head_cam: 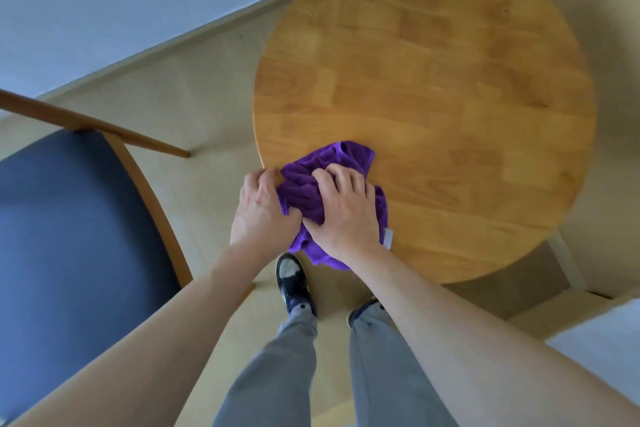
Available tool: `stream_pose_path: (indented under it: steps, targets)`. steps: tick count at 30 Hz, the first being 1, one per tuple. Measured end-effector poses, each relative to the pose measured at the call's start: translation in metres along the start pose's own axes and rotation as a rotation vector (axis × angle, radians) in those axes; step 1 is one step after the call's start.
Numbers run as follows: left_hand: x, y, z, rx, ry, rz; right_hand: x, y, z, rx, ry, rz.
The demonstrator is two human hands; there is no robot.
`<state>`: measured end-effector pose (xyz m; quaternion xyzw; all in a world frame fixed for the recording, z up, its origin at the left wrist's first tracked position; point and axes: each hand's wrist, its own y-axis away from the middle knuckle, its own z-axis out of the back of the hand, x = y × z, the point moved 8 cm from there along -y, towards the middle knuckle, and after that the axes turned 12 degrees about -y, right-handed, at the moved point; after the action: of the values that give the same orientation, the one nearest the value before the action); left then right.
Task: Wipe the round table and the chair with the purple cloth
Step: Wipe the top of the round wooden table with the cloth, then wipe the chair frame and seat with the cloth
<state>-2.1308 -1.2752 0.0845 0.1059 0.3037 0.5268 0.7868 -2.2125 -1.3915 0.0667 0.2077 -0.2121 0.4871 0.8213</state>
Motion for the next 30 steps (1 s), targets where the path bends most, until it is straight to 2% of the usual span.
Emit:
stream_pose_path:
  steps: [6,11,14,17,21,26,28,30]
  targets:
    - [-0.020,0.060,-0.043,0.177,0.029,0.066,-0.016,0.066,0.024,0.198,-0.023,-0.147]
    - [-0.045,0.099,-0.054,0.343,0.114,0.080,-0.042,0.102,0.045,0.375,-0.350,-0.489]
    - [-0.058,0.117,-0.032,0.416,0.229,0.098,-0.031,0.118,0.075,0.356,-0.573,-0.560]
    - [-0.070,0.133,0.010,0.416,0.316,0.048,-0.008,0.131,0.114,0.313,-0.741,-0.563]
    - [-0.074,0.159,0.067,0.407,0.375,-0.019,0.033,0.147,0.167,0.319,-0.910,-0.519]
    - [-0.063,0.184,0.121,0.347,0.461,-0.059,0.062,0.159,0.206,0.307,-0.996,-0.439]
    - [-0.056,0.191,0.136,0.344,0.474,-0.050,0.072,0.162,0.216,0.228,-1.073,-0.434]
    - [-0.051,0.200,0.150,0.330,0.476,-0.038,0.079,0.165,0.223,0.102,-1.027,-0.445]
